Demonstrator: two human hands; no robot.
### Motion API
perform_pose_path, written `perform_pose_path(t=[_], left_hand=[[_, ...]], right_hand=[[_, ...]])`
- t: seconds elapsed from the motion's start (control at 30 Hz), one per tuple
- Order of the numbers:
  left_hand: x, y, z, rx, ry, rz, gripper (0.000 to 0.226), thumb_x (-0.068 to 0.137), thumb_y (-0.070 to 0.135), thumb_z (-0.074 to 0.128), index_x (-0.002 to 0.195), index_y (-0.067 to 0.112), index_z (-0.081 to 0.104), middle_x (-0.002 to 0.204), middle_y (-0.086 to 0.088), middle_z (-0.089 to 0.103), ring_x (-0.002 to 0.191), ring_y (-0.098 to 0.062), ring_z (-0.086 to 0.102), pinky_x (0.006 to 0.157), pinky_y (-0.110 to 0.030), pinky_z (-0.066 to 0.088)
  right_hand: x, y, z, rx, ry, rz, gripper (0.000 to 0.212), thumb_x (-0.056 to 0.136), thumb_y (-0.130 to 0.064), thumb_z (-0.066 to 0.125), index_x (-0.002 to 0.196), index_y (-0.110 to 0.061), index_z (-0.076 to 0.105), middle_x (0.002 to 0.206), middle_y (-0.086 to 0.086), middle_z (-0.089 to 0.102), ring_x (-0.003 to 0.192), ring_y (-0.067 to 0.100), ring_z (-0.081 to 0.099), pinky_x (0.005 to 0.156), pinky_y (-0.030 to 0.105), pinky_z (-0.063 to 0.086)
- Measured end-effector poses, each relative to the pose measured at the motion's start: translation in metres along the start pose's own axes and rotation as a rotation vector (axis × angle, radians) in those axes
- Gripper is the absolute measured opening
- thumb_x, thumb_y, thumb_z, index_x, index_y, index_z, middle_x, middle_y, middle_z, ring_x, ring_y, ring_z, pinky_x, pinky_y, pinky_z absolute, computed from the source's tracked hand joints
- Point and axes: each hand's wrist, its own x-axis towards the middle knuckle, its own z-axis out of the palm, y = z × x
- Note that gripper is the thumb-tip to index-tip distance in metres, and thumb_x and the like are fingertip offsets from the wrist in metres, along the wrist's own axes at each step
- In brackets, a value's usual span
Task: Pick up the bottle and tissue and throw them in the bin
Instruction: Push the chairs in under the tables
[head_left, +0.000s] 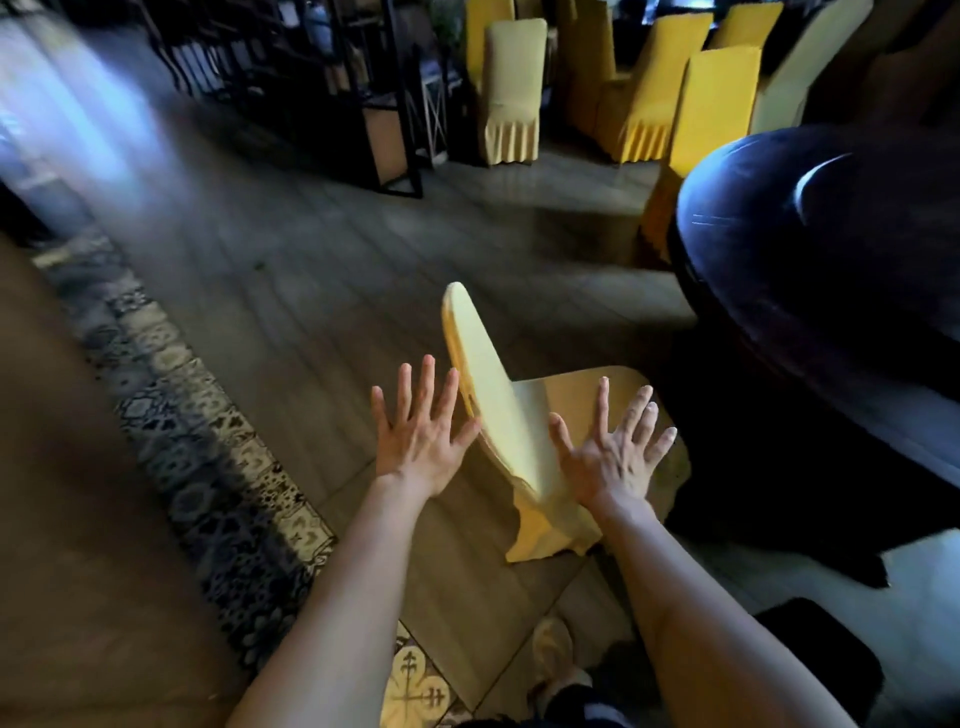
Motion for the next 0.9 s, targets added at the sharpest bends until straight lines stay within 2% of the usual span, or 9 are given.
perform_pose_path(t=[0.23, 0.43, 0.57, 0.67, 0.83, 0.9], left_hand=[[0.067, -0.056, 0.013, 0.009, -0.008, -0.042, 0.065, 0.103, 0.059, 0.011, 0.16, 0.036, -0.009, 0.168, -0.001, -0.023, 0.153, -0.029, -0.023, 0.12, -0.064, -0.01], [0.155, -0.092, 0.019, -0.006, -0.051, 0.003, 0.067, 0.1, 0.064, 0.005, 0.16, 0.038, -0.007, 0.168, 0.002, -0.021, 0.154, -0.027, -0.021, 0.121, -0.061, -0.011], [0.21, -0.104, 0.022, -0.018, -0.085, 0.112, 0.067, 0.098, 0.067, 0.005, 0.159, 0.041, -0.007, 0.168, 0.004, -0.021, 0.154, -0.025, -0.021, 0.121, -0.059, -0.013], [0.248, -0.106, 0.025, -0.041, -0.11, 0.229, 0.073, 0.093, 0.074, 0.0, 0.159, 0.042, -0.009, 0.167, 0.006, -0.021, 0.154, -0.024, -0.02, 0.122, -0.059, -0.011], [0.303, -0.107, 0.035, -0.067, -0.221, 0.468, 0.077, 0.094, 0.076, 0.008, 0.159, 0.04, -0.01, 0.167, 0.008, -0.023, 0.154, -0.021, -0.022, 0.123, -0.059, -0.005], [0.32, -0.107, 0.041, -0.072, -0.25, 0.595, 0.077, 0.093, 0.077, 0.009, 0.16, 0.041, -0.006, 0.168, 0.009, -0.02, 0.155, -0.021, -0.019, 0.123, -0.059, -0.004]], right_hand=[[0.051, -0.109, 0.046, 0.079, -0.07, -0.138, 0.089, 0.09, -0.081, 0.009, 0.161, -0.032, -0.013, 0.166, 0.016, -0.025, 0.155, 0.038, -0.014, 0.12, 0.06, -0.016], [0.103, -0.179, 0.093, 0.198, -0.138, -0.135, 0.084, 0.091, -0.08, 0.007, 0.16, -0.035, -0.011, 0.169, 0.013, -0.02, 0.157, 0.037, -0.006, 0.123, 0.06, -0.009], [0.106, -0.189, 0.114, 0.347, -0.148, -0.068, 0.073, 0.097, -0.073, 0.014, 0.159, -0.042, -0.009, 0.171, 0.011, -0.007, 0.157, 0.036, 0.005, 0.126, 0.057, 0.004], [0.107, -0.189, 0.114, 0.377, -0.135, -0.038, 0.068, 0.099, -0.07, 0.013, 0.157, -0.046, -0.012, 0.171, 0.01, -0.005, 0.156, 0.036, 0.011, 0.126, 0.054, 0.01], [0.117, -0.191, 0.119, 0.424, -0.089, 0.043, 0.069, 0.094, -0.077, 0.003, 0.154, -0.05, -0.018, 0.168, 0.021, 0.009, 0.144, 0.048, 0.035, 0.116, 0.062, 0.035], [0.116, -0.191, 0.117, 0.399, -0.089, 0.07, 0.068, 0.092, -0.078, -0.001, 0.151, -0.053, -0.023, 0.169, 0.018, 0.003, 0.147, 0.045, 0.032, 0.119, 0.059, 0.032]])
